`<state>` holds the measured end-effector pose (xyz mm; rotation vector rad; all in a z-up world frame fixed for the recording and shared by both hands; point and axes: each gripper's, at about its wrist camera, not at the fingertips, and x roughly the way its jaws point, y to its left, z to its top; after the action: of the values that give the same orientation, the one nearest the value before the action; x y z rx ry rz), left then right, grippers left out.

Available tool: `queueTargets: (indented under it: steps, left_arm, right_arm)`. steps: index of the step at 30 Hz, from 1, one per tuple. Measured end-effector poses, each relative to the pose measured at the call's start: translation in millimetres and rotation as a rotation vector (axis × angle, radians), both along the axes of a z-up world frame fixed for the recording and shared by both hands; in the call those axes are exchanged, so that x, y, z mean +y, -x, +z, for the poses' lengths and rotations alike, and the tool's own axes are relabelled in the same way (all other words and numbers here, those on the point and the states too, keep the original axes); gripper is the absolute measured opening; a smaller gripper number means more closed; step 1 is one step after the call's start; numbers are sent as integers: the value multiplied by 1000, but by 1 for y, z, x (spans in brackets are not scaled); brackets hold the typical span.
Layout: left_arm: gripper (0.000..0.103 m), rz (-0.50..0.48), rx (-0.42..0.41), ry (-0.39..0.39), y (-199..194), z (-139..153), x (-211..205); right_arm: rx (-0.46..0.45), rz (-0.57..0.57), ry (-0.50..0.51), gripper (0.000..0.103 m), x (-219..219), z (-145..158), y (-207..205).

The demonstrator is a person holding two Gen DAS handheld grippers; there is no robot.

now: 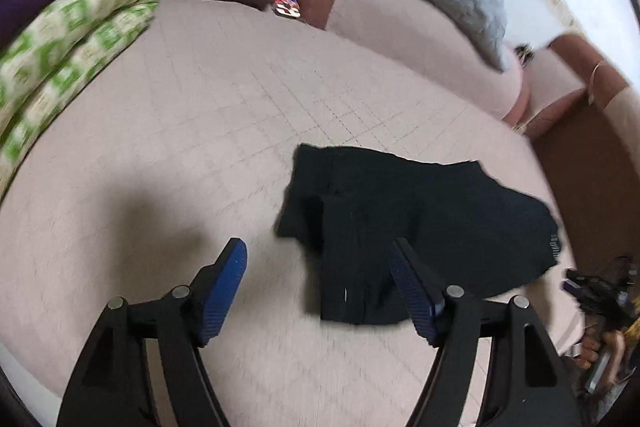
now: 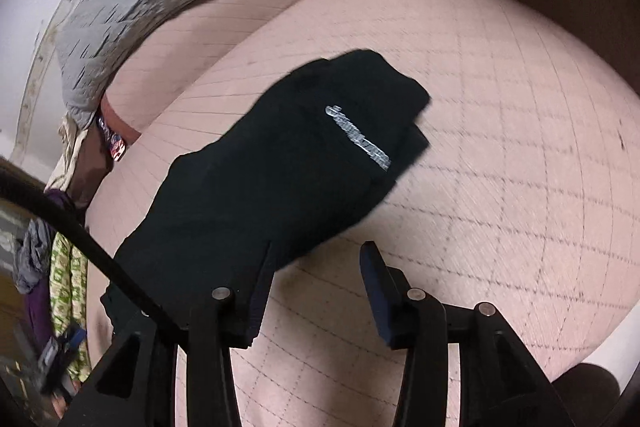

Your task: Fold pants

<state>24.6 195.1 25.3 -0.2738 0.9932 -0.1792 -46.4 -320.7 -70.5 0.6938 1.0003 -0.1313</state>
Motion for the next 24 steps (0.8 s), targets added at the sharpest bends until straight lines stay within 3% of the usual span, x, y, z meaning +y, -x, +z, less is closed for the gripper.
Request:
queueTargets:
  steps: [5,7,8,12,15,19,24]
  left_arm:
    - [71,-73,45,-122,-49,-17,-40]
    - [41,-114,78,-227,-58,-31,-56]
    - [14,-133,97,-262,-59,-36,-61]
    - [14,-136,43,-267,-44,-26,-64]
    - [14,-110,-2,-190,-42,-3,-58]
    - [14,-83,-55,-136,-60,24,-54]
    - [14,-44,-59,-163,-95,21,-55]
  right_arm:
    - [-11,27,29,48,1,1,3]
    - [-8,28,38,48,1,1,1]
    - [-8,29,40,48,-1,1,2]
    - [-15,13,75,48,-14,6,-3]
    - [-27,-13,91,48,-27,10,-10]
    - [-41,-17,102,48,-34,11,-22]
    - [-36,-37,114,48,-43,7,-36]
